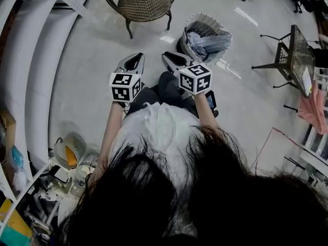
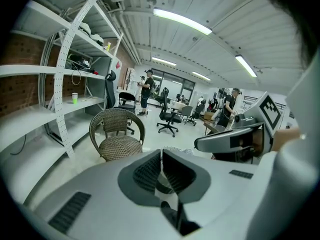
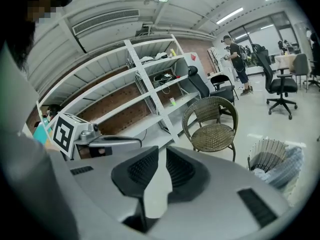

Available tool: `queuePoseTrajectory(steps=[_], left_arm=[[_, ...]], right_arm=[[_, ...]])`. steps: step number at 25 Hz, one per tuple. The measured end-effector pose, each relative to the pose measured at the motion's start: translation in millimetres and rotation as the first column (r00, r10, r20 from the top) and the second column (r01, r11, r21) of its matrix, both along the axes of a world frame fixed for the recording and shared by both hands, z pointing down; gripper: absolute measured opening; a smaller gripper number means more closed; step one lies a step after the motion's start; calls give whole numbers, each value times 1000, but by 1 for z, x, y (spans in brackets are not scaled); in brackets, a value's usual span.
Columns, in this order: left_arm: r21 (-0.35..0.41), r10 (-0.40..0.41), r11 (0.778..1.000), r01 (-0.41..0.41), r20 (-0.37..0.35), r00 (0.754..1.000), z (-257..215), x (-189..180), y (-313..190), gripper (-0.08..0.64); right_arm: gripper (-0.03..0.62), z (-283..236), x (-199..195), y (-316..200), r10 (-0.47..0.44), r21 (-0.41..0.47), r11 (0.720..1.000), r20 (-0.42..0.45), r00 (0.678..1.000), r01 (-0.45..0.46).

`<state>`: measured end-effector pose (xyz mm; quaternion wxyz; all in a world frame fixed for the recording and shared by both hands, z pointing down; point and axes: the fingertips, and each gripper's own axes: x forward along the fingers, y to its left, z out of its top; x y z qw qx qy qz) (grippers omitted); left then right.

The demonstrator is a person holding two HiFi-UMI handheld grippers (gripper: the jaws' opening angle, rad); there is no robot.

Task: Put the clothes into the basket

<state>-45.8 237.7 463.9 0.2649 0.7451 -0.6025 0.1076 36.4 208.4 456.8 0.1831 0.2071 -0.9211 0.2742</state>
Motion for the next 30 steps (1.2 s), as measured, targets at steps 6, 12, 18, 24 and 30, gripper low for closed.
queuePoseTrajectory(steps=[6,12,18,24,30], left_arm=[[38,-4,999,4,2,1000,-10,-1,3,21],[53,3,999,-4,9,1000,-16,0,4,21],[55,6,998,-6,16,1000,-15,-1,3,21],[49,12,999,-14,23,1000,-13,3,3,21],[40,18,999,-19,29,999,-10,-2,6,21]], right_arm=[[52,-7,-3,13,-24,27,999,-3,1000,25],[51,-5,-8,23,-68,42,997,-28,997,69],[49,-6,-16,25,-96,54,994,-30,995,98],[49,-3,-15,28,-111,56,992,-37,993,113],[50,-1,-20,29,-114,51,992,-37,993,116]])
